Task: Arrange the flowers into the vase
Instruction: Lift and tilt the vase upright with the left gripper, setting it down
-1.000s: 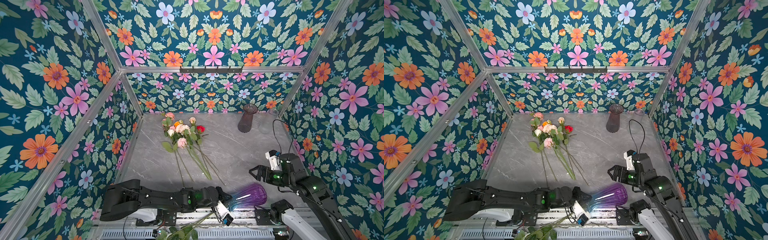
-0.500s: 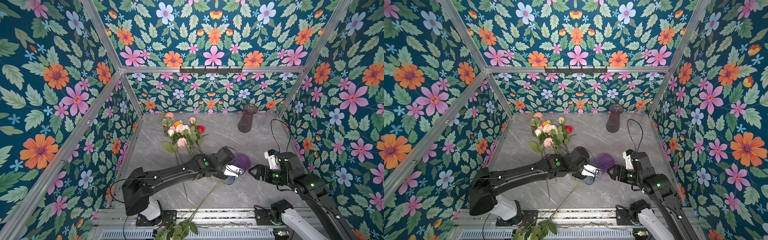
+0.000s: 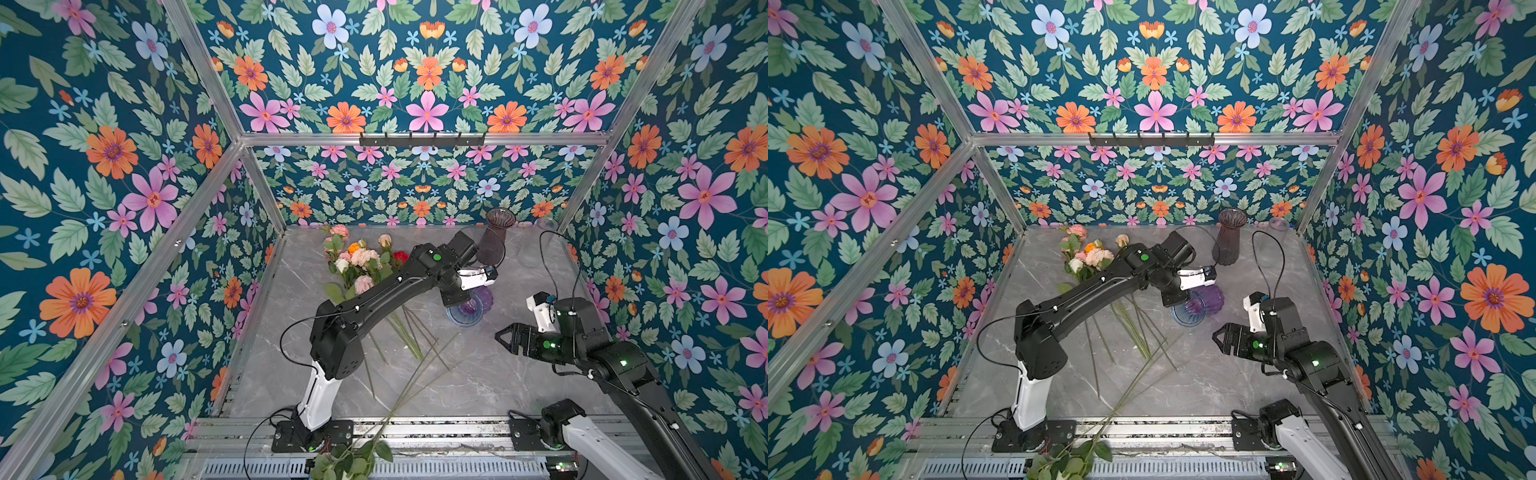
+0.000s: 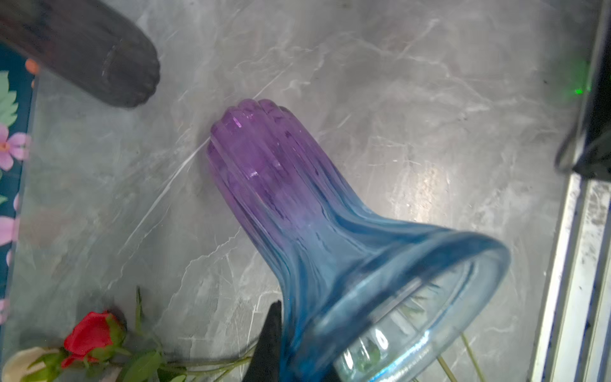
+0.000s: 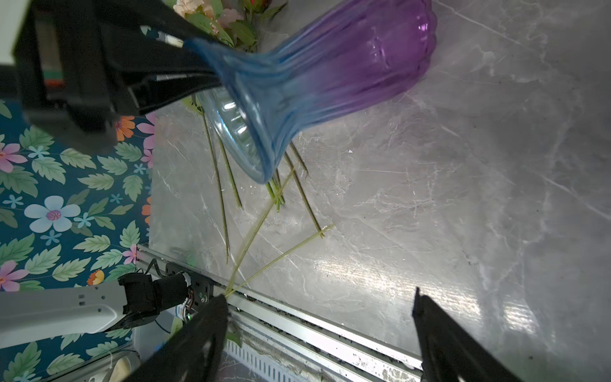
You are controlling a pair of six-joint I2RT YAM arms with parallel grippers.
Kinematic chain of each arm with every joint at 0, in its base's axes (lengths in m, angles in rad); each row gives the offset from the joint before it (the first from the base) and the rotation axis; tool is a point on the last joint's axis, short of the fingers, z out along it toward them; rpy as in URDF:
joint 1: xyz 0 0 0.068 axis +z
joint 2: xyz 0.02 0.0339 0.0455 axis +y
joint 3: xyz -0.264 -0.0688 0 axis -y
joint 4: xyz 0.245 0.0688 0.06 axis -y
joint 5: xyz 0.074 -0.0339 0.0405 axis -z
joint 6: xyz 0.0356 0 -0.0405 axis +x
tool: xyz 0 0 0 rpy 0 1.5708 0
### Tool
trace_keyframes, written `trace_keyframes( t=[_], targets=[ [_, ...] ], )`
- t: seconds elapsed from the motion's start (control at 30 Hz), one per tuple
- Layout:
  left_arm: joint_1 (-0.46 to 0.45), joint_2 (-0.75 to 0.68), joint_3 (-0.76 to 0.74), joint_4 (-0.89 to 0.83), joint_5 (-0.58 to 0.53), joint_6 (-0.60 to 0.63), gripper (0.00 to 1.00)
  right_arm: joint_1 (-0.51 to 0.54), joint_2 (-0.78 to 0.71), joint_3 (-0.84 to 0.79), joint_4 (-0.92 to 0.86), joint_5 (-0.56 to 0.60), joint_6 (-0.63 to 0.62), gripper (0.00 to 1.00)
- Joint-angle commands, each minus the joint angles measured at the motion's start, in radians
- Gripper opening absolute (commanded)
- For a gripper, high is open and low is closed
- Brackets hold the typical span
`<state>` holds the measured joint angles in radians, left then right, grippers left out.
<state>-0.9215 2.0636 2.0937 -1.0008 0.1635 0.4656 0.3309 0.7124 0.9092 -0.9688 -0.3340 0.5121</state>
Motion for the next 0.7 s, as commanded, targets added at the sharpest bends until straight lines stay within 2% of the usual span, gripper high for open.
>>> trace_keyframes(
  t=[0.0,0.17,0.33,0.53,0.67],
  targets=[
    [0.028,0.035,0.077,-0.083,-0.085,-0.213,0.0,-0.001,0.008,0.014,-0.001,0.023,-0.02,0.89],
    [0.088,0.035,0.143,-0.092,-0.033,-0.448,0.0,0.0,0.033,0.005,0.034,0.039,0.004,0.89],
    [0.117,-0.025,0.106,-0.049,0.123,-0.638,0.0,-0.001,0.056,0.003,0.071,0.025,0.014,0.89],
    [0.187,-0.085,0.009,0.015,0.302,-0.833,0.0,0.0,0.061,-0.011,0.093,0.018,0.02,0.88],
    [0.204,-0.113,-0.05,0.021,0.338,-0.897,0.0,0.0,0.049,-0.028,0.097,0.018,0.022,0.88]
  ],
)
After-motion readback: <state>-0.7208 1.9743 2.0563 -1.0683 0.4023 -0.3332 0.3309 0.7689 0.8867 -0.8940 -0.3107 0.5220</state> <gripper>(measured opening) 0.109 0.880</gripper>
